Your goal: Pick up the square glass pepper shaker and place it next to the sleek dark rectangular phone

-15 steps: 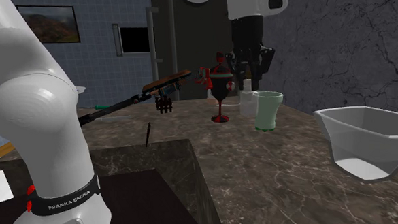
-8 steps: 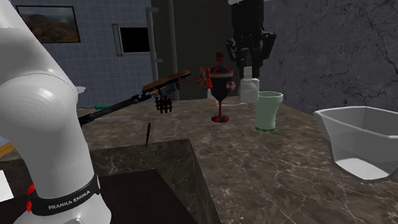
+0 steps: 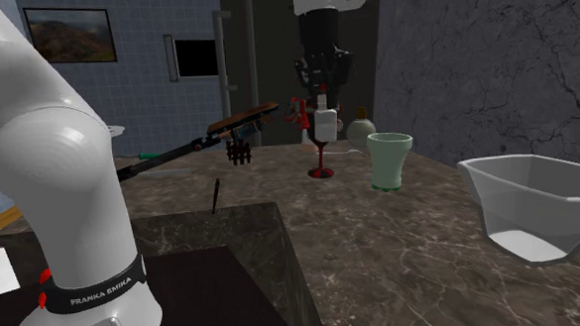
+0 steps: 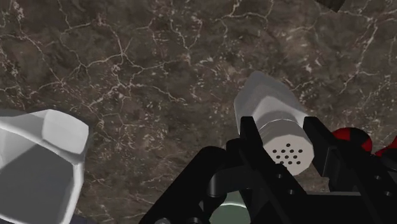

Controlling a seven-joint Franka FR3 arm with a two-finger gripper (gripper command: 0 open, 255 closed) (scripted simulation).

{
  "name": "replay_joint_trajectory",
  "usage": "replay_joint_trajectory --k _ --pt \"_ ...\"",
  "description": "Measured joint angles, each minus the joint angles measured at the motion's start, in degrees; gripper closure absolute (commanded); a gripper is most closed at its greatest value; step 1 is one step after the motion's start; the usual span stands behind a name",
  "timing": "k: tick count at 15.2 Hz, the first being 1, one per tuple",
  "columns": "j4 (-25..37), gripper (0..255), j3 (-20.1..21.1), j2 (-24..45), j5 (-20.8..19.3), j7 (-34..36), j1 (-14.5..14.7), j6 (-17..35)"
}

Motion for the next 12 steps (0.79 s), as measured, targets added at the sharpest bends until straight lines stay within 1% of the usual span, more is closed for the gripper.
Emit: replay_joint_trajectory --k 4,12 --pt "-2.26 255 4.54 -2.69 1.67 5.88 2.29 -0.75" --pt "-2.49 255 13.14 -3.34 5.39 16.86 6.69 -1.49"
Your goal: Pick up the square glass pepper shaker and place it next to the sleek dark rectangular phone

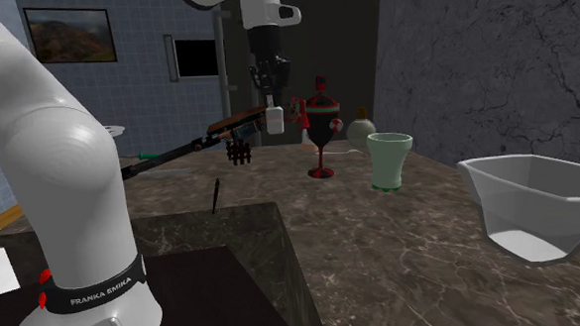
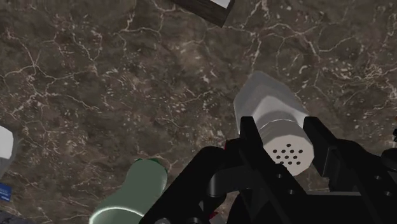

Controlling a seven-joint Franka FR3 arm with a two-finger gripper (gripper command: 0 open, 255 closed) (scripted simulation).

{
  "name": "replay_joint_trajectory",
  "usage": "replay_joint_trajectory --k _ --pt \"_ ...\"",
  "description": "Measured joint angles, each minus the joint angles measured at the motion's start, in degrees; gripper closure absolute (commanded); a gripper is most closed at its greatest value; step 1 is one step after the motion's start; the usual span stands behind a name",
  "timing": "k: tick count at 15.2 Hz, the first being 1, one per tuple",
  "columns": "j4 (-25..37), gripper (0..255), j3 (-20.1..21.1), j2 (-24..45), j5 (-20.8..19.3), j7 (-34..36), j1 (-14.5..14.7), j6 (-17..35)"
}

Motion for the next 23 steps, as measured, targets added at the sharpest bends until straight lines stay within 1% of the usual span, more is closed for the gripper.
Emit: replay_joint_trajectory --k 7,13,16,18,20,23 --pt "3.48 255 7.8 2.52 2.7 10.0 3.47 -0.94" --pt "8.75 255 14.8 7.66 3.44 19.14 5.67 -1.06" --pt "11.88 255 17.69 10.31 3.13 23.12 6.4 -1.61" --pt "15.22 255 20.3 13.13 2.42 26.74 6.97 -2.3" --pt "17.96 255 22.97 16.65 1.18 30.55 7.5 -1.89" --pt "23.41 255 26.29 21.81 -1.3 35.87 8.41 -3.04"
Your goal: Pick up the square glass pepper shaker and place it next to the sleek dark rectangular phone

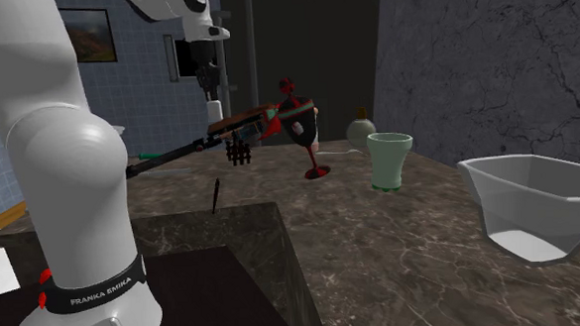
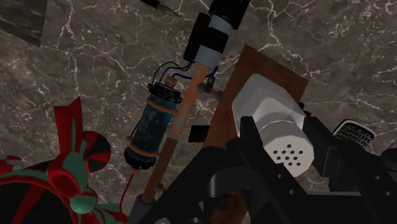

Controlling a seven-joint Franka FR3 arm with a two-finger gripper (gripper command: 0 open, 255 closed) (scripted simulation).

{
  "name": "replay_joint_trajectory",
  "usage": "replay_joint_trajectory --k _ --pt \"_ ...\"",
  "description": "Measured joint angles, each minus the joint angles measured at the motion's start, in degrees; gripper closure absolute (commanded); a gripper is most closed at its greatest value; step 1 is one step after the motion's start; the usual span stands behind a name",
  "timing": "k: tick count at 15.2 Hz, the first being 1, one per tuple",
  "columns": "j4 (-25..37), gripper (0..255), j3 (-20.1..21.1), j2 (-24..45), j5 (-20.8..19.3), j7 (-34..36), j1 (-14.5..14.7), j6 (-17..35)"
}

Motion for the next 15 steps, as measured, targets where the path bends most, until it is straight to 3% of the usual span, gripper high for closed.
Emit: replay_joint_trajectory --k 5,11,15 --pt "8.6 255 4.76 9.93 -6.07 9.43 3.17 -1.36" --pt "24.53 255 7.04 24.73 -15.86 20.14 11.8 -7.2" --pt "23.58 255 6.85 26.43 -17.09 21.7 12.81 -5.14"
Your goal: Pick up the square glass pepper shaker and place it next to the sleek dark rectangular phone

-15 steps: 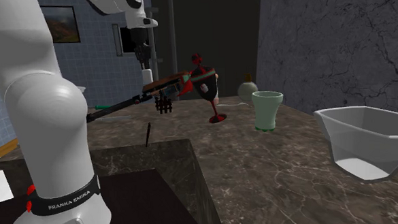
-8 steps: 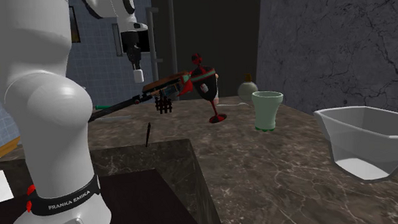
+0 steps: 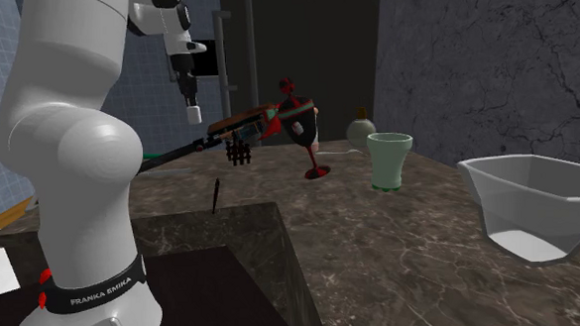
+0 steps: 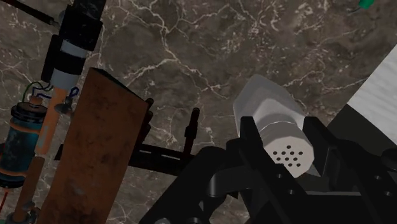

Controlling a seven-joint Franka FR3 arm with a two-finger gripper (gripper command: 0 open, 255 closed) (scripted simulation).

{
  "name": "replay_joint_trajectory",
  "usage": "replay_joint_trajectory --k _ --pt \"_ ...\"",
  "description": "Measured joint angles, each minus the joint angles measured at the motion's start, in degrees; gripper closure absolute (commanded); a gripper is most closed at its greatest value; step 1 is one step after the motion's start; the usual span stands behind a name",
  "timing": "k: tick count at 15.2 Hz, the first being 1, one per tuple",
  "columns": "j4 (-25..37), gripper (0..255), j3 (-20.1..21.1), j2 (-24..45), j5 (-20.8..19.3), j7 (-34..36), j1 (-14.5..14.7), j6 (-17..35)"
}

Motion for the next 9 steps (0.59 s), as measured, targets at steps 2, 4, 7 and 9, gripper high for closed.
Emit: replay_joint_trajectory --k 2,4,7,9 --pt "-1.53 255 -0.06 -0.14 0.01 0.08 -0.31 1.39" --pt "-2.78 255 -0.21 0.24 -0.31 0.39 -0.34 2.9" --pt "-4.55 255 -0.4 0.7 -0.74 0.8 -0.39 4.98" --pt "-5.8 255 -0.49 0.85 -0.94 1.11 -0.45 6.31"
